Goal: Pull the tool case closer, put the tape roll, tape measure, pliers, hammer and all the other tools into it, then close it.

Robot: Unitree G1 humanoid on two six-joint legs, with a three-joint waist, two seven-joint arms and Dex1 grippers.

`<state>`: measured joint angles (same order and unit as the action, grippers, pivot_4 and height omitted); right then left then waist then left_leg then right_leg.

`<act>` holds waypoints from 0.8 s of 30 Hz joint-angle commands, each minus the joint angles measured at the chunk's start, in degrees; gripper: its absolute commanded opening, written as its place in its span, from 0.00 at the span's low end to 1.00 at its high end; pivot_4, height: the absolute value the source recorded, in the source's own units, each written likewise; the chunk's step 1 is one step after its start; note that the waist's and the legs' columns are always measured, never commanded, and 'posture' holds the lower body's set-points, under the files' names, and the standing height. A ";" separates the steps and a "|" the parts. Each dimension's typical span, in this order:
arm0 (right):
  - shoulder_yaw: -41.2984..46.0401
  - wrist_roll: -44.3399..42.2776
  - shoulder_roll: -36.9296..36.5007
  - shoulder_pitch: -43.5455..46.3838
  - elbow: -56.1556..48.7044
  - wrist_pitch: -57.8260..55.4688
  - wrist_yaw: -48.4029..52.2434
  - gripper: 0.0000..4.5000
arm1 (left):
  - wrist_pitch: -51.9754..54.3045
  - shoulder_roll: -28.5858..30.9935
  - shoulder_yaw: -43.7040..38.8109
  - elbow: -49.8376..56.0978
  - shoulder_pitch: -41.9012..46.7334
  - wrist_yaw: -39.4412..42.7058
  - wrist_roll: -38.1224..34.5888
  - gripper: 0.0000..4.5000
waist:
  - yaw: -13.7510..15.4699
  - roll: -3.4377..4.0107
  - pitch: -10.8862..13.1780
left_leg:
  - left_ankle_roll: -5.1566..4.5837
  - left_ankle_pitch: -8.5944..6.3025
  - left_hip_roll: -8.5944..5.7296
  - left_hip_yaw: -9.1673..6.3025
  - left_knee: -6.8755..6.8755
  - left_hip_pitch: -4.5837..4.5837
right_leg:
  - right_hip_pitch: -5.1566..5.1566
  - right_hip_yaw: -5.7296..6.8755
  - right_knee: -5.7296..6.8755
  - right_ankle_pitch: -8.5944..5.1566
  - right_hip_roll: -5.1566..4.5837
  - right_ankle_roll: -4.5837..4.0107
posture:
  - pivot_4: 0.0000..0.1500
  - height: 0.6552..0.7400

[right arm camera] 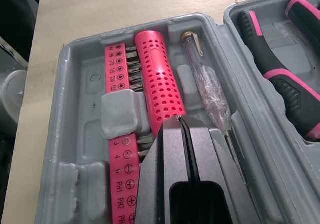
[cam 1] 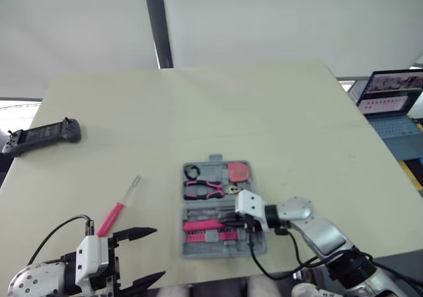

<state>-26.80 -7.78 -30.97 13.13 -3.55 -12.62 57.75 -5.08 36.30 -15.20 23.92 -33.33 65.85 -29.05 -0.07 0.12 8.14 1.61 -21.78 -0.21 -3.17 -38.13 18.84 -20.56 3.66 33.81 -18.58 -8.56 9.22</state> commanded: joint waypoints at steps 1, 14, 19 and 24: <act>-3.85 5.94 -1.35 -3.52 7.32 -1.71 -0.97 0.01 | -1.14 -0.01 -0.33 0.21 -0.47 0.26 -0.34 1.00 | 0.00 0.04 -0.11 | -0.01 -0.02 0.00 0.00 0.00 -0.04 | 0.04 0.00 0.00 0.00 0.00 -0.01 | 1.00 1.00; -4.60 7.44 -1.80 -5.16 11.20 0.37 -1.92 0.01 | -1.54 0.27 -0.48 -0.24 -0.28 0.50 -0.44 1.00 | 0.02 0.27 -0.59 | -0.17 -0.40 0.04 0.00 0.02 -0.82 | 1.00 0.04 -0.32 -0.09 0.02 -0.15 | 1.00 1.00; -4.89 7.93 -2.32 -6.03 11.72 0.38 -2.02 0.01 | -1.59 0.24 -0.46 -0.19 -0.50 0.58 -0.43 1.00 | 0.01 0.27 -0.64 | -0.14 -0.45 0.04 -0.02 0.01 -0.84 | 1.05 0.04 -0.38 -0.11 0.02 -0.20 | 1.00 1.00; -4.55 7.74 -2.38 -6.58 12.25 -0.08 -2.18 0.01 | -1.50 0.22 -0.29 -0.13 -0.50 0.50 -0.32 1.00 | 0.02 0.29 -0.69 | -0.14 -0.49 0.05 -0.02 0.01 -0.88 | 1.08 0.03 -0.42 -0.17 0.01 -0.30 | 1.00 1.00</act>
<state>-27.44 -6.56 -30.91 11.08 -0.72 -8.34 56.29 -5.80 36.35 -15.21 23.65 -33.32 66.08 -29.04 -0.05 0.42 7.46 1.47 -22.27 -0.16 -3.19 -38.12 17.96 -19.47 3.69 33.38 -18.75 -8.54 8.91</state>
